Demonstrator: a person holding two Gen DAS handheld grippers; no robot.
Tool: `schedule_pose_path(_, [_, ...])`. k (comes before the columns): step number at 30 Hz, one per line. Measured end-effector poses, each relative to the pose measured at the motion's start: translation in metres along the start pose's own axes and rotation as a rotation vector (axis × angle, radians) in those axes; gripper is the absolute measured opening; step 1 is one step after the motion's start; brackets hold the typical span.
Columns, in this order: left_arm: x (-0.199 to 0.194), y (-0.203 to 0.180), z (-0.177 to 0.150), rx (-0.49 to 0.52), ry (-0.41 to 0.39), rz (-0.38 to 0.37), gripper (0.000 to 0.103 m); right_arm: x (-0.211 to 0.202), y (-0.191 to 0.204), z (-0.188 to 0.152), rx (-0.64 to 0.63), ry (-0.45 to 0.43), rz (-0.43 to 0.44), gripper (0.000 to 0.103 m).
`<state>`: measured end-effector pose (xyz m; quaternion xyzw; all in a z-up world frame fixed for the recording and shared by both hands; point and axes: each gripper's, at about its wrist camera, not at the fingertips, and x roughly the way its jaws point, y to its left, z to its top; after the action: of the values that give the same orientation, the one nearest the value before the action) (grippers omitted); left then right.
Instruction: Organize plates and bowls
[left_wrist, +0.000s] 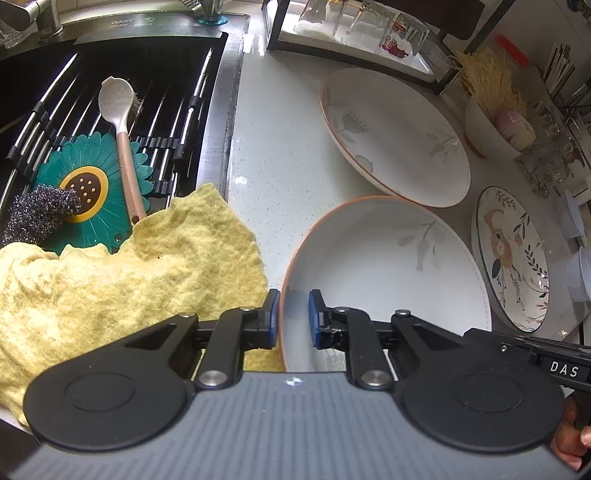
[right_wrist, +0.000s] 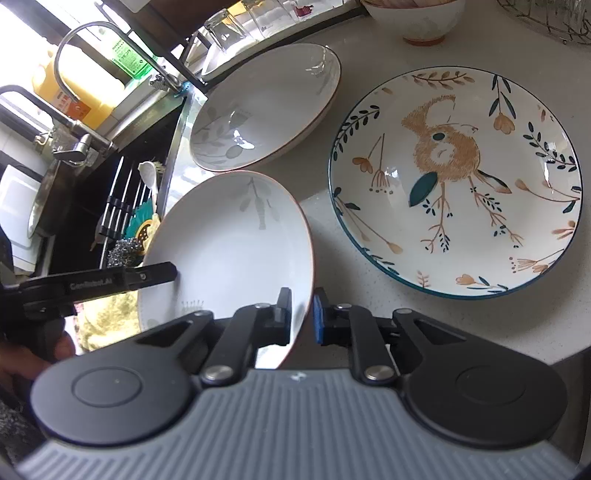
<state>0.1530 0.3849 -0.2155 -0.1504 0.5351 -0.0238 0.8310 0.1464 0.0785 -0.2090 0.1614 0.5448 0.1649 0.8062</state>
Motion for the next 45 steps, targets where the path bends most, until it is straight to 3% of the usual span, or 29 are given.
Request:
schedule_pose_path(11, [0.0,0.003,0.004,0.032,0.012,-0.012,0.018,0.005,0.005,-0.003,-0.017,-0.03,-0.011,0.013])
schedule_pose_path(26, [-0.035,-0.013,0.002,0.033,-0.032,-0.025,0.016,-0.03,0.013,0.002,-0.069,-0.073,-0.003,0.013])
schedule_pose_path(34, [-0.065,-0.042,0.006,0.017,-0.1,-0.021,0.016,-0.064,0.01,0.014,-0.122,-0.124,0.006,0.014])
schedule_pose_path(45, [-0.077,-0.106,0.025,0.023,-0.182,-0.043,0.014,-0.104,-0.031,0.043,-0.16,-0.196,0.042,0.014])
